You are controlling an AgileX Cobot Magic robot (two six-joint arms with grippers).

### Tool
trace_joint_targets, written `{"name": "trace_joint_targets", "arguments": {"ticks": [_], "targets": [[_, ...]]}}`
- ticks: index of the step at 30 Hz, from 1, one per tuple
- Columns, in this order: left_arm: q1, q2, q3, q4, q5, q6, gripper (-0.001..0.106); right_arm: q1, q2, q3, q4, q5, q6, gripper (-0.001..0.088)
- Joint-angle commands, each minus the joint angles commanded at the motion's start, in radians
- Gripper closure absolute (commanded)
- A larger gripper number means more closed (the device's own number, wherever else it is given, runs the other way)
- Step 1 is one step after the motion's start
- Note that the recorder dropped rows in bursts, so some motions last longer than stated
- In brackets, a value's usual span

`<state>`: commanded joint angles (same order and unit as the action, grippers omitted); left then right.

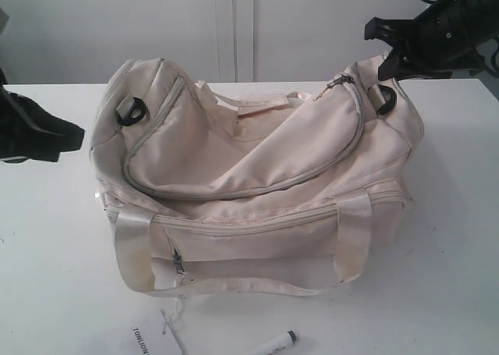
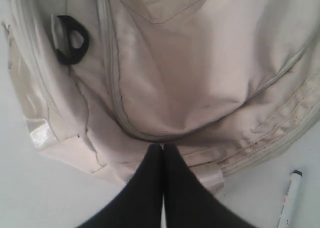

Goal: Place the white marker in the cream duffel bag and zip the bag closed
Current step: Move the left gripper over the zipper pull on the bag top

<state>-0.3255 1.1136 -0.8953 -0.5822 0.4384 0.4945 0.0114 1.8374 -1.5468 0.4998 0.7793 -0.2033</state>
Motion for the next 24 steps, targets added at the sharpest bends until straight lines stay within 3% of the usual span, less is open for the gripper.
{"name": "trace_joint_targets", "arguments": {"ticks": [12, 24], "targets": [[-0.152, 0.199, -0.153, 0.000, -0.115, 0.000, 0.105, 0.000, 0.000, 0.000, 0.000, 0.000, 0.000, 0.0868], [-0.230, 0.419, -0.369, 0.007, -0.131, 0.002, 0.105, 0.000, 0.000, 0.000, 0.000, 0.000, 0.000, 0.0868]]}}
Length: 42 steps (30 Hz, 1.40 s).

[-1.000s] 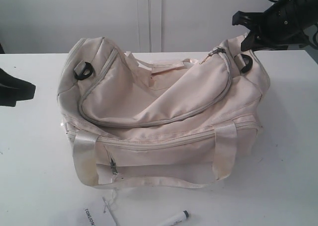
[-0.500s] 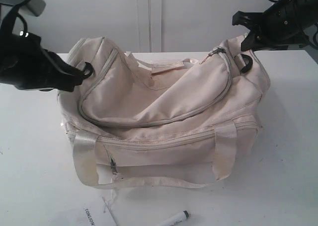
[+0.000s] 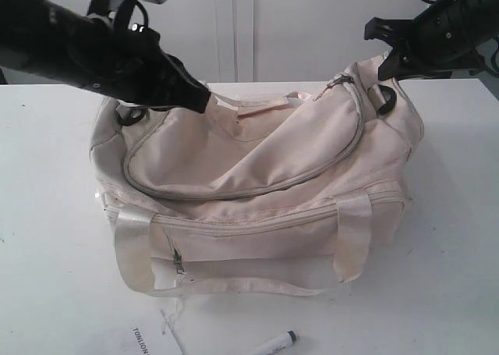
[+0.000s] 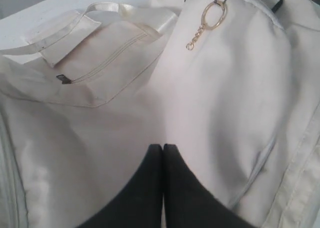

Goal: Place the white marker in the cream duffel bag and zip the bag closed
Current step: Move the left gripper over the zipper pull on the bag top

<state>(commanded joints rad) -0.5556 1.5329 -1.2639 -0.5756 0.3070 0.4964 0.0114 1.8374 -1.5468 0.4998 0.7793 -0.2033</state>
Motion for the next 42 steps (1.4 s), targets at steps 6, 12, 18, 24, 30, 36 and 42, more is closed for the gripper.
{"name": "trace_joint_targets", "arguments": {"ticks": [6, 12, 18, 24, 30, 36, 42], "targets": [[-0.007, 0.085, -0.076, 0.003, 0.000, 0.003, 0.105, 0.000, 0.000, 0.000, 0.000, 0.000, 0.000, 0.0868], [-0.033, 0.147, -0.148, 0.002, -0.002, 0.039, 0.105, 0.000, 0.000, 0.000, 0.000, 0.000, 0.000, 0.0868], [-0.083, 0.219, -0.228, 0.002, -0.021, 0.111, 0.105, 0.000, 0.000, 0.000, 0.000, 0.000, 0.000, 0.0868], [-0.109, 0.290, -0.316, 0.005, -0.032, 0.113, 0.105, 0.000, 0.000, 0.000, 0.000, 0.000, 0.000, 0.0868], [-0.145, 0.345, -0.399, 0.001, -0.052, 0.119, 0.105, 0.000, 0.000, 0.000, 0.000, 0.000, 0.000, 0.0868], [-0.191, 0.393, -0.447, 0.001, -0.085, 0.224, 0.105, 0.000, 0.000, 0.000, 0.000, 0.000, 0.000, 0.0868], [-0.205, 0.413, -0.448, 0.007, -0.129, 0.245, 0.105, 0.000, 0.000, 0.000, 0.000, 0.000, 0.000, 0.0868]]}}
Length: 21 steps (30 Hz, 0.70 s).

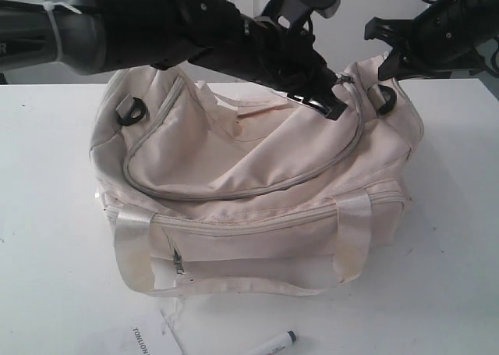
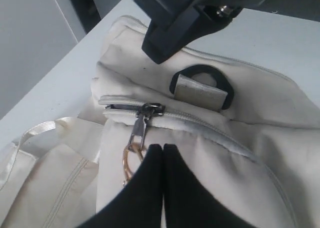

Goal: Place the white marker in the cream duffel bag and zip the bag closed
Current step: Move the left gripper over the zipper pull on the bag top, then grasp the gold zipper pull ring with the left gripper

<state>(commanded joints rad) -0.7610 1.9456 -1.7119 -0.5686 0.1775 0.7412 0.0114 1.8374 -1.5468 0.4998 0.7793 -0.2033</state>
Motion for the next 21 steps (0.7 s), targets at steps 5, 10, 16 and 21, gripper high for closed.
{"name": "trace_joint_targets", "arguments": {"ticks": [5, 10, 16, 21], "targets": [[0.002, 0.002, 0.000, 0.061, -0.014, 0.000, 0.104, 0.000, 0.000, 0.000, 0.000, 0.000, 0.000, 0.0868], [0.002, 0.020, 0.000, 0.121, -0.027, 0.000, 0.080, 0.000, 0.000, 0.000, 0.000, 0.000, 0.000, 0.0868], [0.002, 0.051, 0.000, 0.121, -0.038, 0.000, 0.058, 0.000, 0.000, 0.000, 0.000, 0.000, 0.000, 0.0868], [0.002, 0.056, 0.000, 0.127, -0.114, 0.000, 0.058, 0.000, 0.000, 0.000, 0.000, 0.000, 0.000, 0.0868]]}}
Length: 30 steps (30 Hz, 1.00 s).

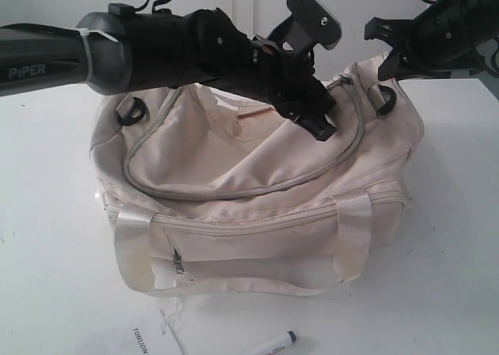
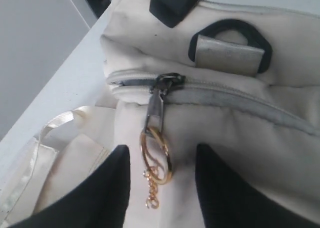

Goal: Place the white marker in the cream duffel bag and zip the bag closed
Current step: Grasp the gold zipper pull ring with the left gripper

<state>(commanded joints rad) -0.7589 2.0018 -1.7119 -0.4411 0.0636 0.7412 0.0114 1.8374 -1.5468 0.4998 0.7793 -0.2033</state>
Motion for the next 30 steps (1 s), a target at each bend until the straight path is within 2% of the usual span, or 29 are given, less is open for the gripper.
{"name": "trace_joint_targets", "arguments": {"ticks": [3, 11, 21, 27, 30], "targets": [[0.000, 0.000, 0.000, 0.008, -0.040, 0.000, 0.058, 0.000, 0.000, 0.000, 0.000, 0.000, 0.000, 0.0868], [0.002, 0.004, 0.002, 0.071, -0.041, 0.024, 0.059, 0.000, 0.000, 0.000, 0.000, 0.000, 0.000, 0.0868], [0.002, 0.032, 0.002, 0.226, -0.023, 0.026, 0.062, 0.000, 0.000, 0.000, 0.000, 0.000, 0.000, 0.0868], [0.002, 0.034, 0.002, 0.230, -0.027, 0.026, 0.063, 0.000, 0.000, 0.000, 0.000, 0.000, 0.000, 0.0868], [0.002, 0.034, 0.002, 0.230, -0.025, 0.026, 0.072, 0.000, 0.000, 0.000, 0.000, 0.000, 0.000, 0.0868]]}}
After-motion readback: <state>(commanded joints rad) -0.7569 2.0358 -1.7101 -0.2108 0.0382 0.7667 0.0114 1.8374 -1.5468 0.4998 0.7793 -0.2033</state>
